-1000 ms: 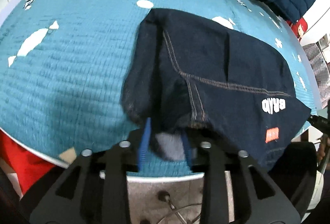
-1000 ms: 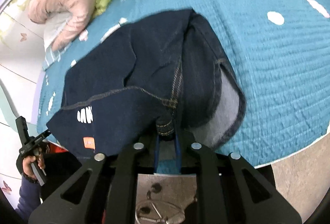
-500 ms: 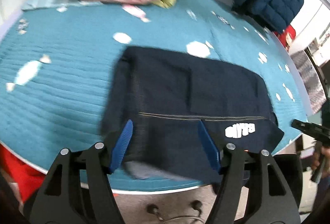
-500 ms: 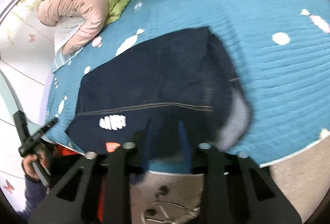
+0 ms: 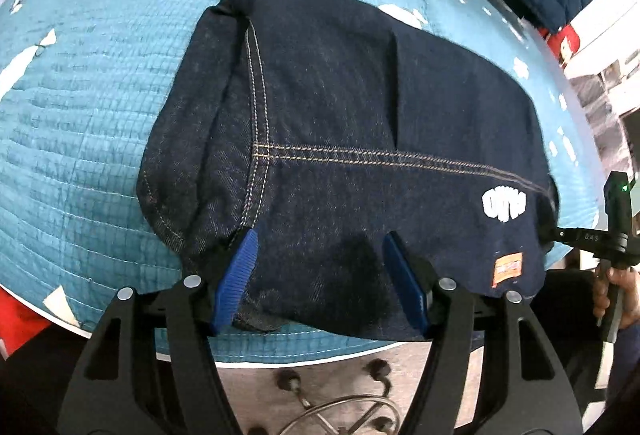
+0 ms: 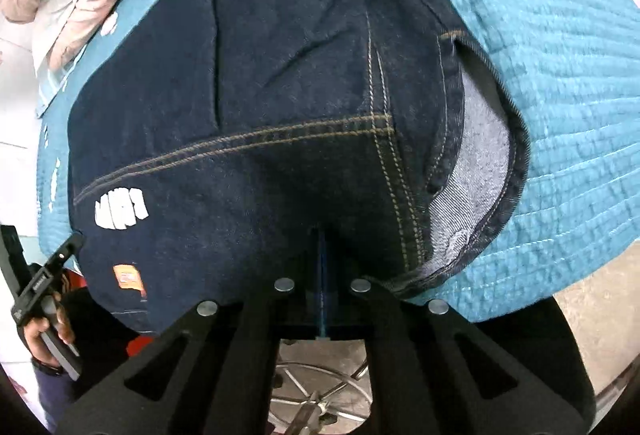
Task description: Fold large clothes
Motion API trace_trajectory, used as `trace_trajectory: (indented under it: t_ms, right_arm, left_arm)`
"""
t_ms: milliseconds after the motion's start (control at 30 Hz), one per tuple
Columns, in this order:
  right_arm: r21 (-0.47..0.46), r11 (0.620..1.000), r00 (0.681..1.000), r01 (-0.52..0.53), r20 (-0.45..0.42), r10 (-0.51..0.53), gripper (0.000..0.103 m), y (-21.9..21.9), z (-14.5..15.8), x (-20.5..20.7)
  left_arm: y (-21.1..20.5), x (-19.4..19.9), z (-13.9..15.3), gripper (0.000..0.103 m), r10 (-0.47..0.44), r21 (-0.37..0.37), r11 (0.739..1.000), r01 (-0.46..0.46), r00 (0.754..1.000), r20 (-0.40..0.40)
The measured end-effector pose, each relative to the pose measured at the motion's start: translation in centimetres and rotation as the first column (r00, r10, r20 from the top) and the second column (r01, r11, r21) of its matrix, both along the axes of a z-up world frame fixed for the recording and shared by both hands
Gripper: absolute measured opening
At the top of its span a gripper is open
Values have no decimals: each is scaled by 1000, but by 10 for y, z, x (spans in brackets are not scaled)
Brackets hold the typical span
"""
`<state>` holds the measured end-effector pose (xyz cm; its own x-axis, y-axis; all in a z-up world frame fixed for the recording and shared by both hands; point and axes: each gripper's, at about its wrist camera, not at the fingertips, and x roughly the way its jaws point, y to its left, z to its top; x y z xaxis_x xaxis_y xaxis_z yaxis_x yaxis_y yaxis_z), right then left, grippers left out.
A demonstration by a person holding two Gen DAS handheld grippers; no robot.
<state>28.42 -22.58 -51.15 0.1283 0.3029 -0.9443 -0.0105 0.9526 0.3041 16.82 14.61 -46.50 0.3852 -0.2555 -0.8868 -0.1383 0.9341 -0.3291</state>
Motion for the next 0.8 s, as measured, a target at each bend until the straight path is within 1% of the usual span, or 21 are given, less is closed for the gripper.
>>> trace_trajectory:
  t_ms: [67, 100, 167, 200, 267, 333, 400, 433, 467, 500, 533, 567, 633, 700, 733, 800]
  right_arm:
    - [14, 1000, 998, -27, 49, 27, 1, 8, 19, 2]
    - [35, 999, 996, -35, 79, 32, 2, 14, 30, 7]
    - [77, 995, 991, -56, 124, 46, 2, 33, 46, 21]
    - [101, 992, 988, -71, 144, 56, 2, 45, 51, 29]
    - [123, 988, 985, -89, 159, 69, 3, 66, 52, 43]
    - [173, 979, 982, -110, 173, 80, 3, 100, 52, 63]
    - [206, 972, 982, -116, 168, 82, 3, 134, 46, 82]
    - [204, 972, 983, -116, 162, 84, 3, 146, 42, 90]
    - [183, 977, 983, -112, 162, 82, 3, 157, 41, 99]
    - [142, 985, 984, -100, 160, 77, 3, 167, 36, 109]
    - [138, 987, 990, -83, 128, 65, 3, 174, 25, 118]
    - [146, 987, 995, -61, 89, 48, 0, 177, 13, 126]
    - [89, 995, 998, -43, 40, 39, 0, 181, -10, 136]
    - [100, 995, 999, -15, 30, 12, 0, 178, -26, 140]
    - [116, 993, 1000, 3, 31, -7, 0, 176, -29, 141]
    - [113, 994, 999, -1, 40, -4, 0, 175, -27, 137]
  left_arm:
    - [4, -2, 12, 66, -12, -7, 1000, 12, 999, 46]
    - [9, -3, 19, 67, -5, -18, 1000, 7, 997, 78]
    - [20, -1, 28, 67, 28, -63, 998, -21, 993, 119]
    - [30, 0, 33, 70, 72, -91, 994, -59, 988, 138]
    - [41, 2, 37, 74, 125, -85, 990, -114, 982, 144]
    - [53, 5, 34, 75, 164, -68, 985, -156, 978, 128]
    - [65, 5, 24, 75, 199, -69, 979, -193, 976, 90]
    - [66, 7, 22, 75, 212, -72, 976, -207, 974, 77]
    - [69, 7, 19, 75, 229, -77, 972, -224, 971, 62]
    - [72, 7, 16, 75, 238, -83, 969, -233, 970, 55]
    - [76, 6, 11, 75, 249, -96, 965, -244, 967, 44]
    - [79, 5, 6, 75, 254, -111, 962, -249, 967, 32]
    - [80, 4, -5, 75, 261, -124, 958, -258, 965, 7]
    - [82, 4, -12, 77, 270, -149, 951, -270, 963, -16]
    - [81, 2, -14, 77, 270, -153, 951, -269, 963, -16]
    - [80, 0, -13, 79, 268, -152, 952, -266, 963, -12]
